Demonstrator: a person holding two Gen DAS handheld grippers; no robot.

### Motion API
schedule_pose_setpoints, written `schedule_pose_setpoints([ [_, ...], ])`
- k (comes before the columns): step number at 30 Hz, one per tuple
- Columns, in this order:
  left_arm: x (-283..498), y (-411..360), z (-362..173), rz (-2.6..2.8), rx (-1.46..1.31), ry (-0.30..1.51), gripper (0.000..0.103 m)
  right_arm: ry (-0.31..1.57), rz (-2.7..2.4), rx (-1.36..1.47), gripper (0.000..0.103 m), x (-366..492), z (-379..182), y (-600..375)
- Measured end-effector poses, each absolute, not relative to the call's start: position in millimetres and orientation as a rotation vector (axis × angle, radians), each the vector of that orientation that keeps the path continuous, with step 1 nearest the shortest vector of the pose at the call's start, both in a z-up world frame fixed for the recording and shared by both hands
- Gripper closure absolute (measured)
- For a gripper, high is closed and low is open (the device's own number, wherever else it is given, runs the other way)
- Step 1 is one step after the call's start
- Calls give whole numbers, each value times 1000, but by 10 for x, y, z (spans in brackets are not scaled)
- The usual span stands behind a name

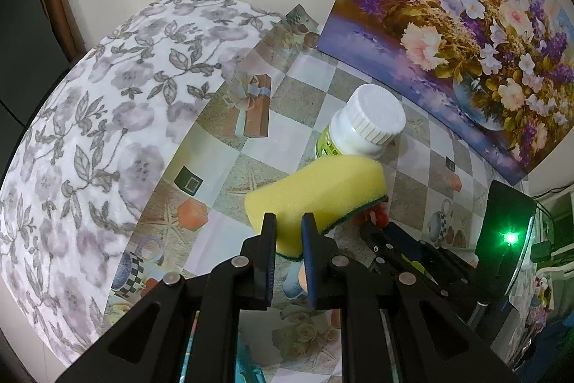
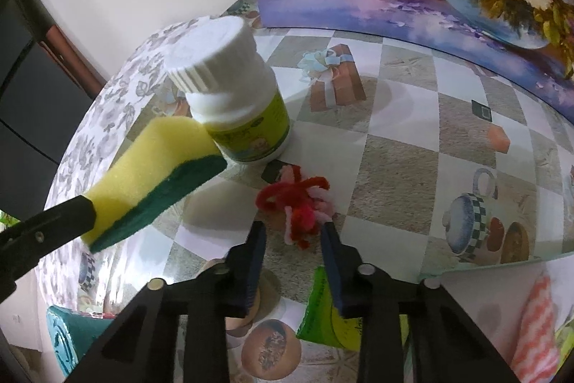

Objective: Organize soft objects
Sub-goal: 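Close the right tool on the red scrunchie while the left tool holds the sponge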

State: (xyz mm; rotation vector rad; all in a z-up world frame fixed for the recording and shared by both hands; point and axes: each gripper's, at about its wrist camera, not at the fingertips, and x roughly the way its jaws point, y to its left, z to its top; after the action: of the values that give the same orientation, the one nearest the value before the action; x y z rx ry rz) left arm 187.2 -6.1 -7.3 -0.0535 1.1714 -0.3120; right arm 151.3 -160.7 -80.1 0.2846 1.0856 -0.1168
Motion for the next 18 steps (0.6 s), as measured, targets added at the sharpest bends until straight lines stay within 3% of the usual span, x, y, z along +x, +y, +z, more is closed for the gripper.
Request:
schedule_pose_setpoints([
  [3, 1872, -65, -76, -313, -50, 1173, 89, 1085, -121, 291, 87, 1510, -815, -1621],
  [10, 1871, -76, -87, -315, -44, 1174, 89, 1065, -118, 315, 99, 1471, -817, -1659],
  [18, 1869, -69, -62, -320, -50, 1165, 89, 1021, -105, 344, 102, 1393, -706, -1692],
])
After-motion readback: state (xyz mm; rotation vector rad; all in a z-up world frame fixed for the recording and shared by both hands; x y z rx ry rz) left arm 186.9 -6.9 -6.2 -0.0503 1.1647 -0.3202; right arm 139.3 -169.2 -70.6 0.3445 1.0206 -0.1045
